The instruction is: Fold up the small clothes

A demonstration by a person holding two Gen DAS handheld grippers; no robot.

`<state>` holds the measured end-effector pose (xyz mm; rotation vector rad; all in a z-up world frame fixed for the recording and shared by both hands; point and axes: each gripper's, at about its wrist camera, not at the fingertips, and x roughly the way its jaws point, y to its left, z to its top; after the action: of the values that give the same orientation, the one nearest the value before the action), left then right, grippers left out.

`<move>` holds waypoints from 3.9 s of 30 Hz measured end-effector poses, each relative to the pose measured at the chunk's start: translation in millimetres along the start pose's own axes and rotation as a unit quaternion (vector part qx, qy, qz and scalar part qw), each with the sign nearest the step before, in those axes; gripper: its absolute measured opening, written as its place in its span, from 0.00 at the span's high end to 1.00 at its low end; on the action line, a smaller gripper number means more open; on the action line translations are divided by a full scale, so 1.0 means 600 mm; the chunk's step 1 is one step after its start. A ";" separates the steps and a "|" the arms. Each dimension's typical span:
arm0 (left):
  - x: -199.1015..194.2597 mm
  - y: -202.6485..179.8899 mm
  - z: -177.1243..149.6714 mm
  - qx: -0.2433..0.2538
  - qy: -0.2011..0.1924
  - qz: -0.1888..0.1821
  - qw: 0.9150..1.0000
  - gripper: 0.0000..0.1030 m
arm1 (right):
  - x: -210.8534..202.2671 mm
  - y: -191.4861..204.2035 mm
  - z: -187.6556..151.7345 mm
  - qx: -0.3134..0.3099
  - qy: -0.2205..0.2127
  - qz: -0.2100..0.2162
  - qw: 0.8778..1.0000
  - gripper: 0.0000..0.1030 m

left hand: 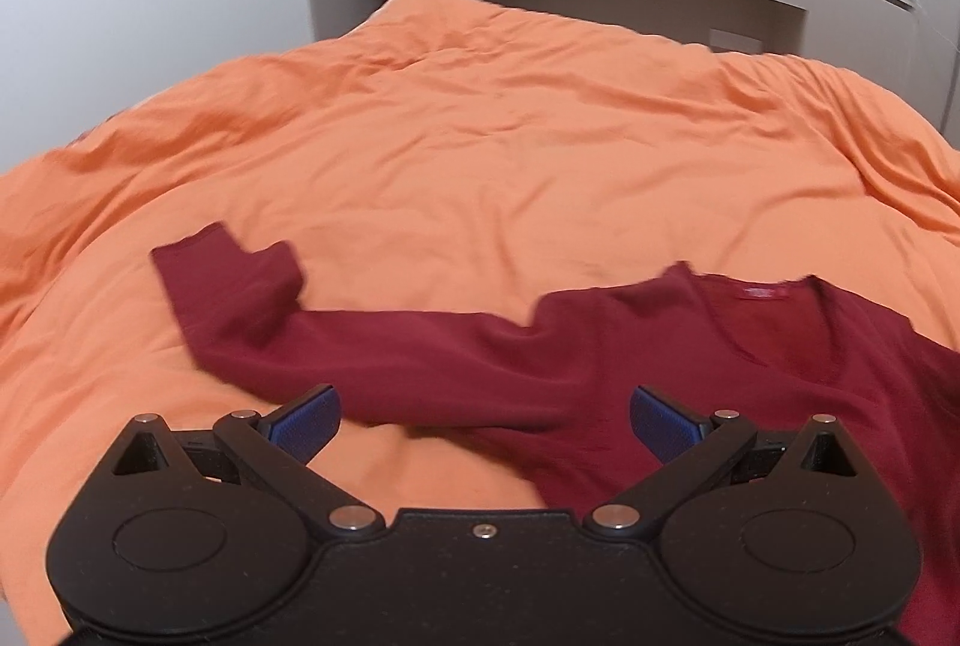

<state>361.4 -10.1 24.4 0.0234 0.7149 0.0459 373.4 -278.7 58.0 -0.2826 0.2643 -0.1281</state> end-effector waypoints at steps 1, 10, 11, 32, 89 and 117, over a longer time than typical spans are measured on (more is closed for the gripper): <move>0.005 0.010 -0.001 -0.004 0.001 0.002 1.000 0.00 | 0.012 0.032 -0.004 -0.018 0.009 0.016 1.000 0.96; 0.059 0.061 -0.009 -0.033 0.010 -0.008 0.999 0.00 | 0.040 0.217 -0.076 -0.168 0.083 0.113 0.976 0.96; 0.065 0.060 -0.009 -0.036 0.010 -0.014 0.999 0.00 | 0.027 0.233 -0.085 -0.176 0.086 0.119 0.974 0.95; 0.161 -0.090 0.016 -0.037 0.047 -0.150 0.987 0.00 | -0.073 -0.079 -0.123 0.048 0.142 0.064 0.987 0.10; 0.207 -0.167 -0.035 0.024 0.072 -0.096 0.992 0.52 | -0.084 -0.166 -0.273 0.130 0.218 -0.025 0.967 0.98; 0.158 0.308 0.077 -0.180 -0.031 0.104 0.978 0.01 | -0.159 -0.088 -0.128 0.157 0.136 0.113 0.972 0.00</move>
<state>457.0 179.2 3.9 -0.2470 0.6316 0.3733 256.5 -333.3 25.0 0.0838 0.5401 0.0180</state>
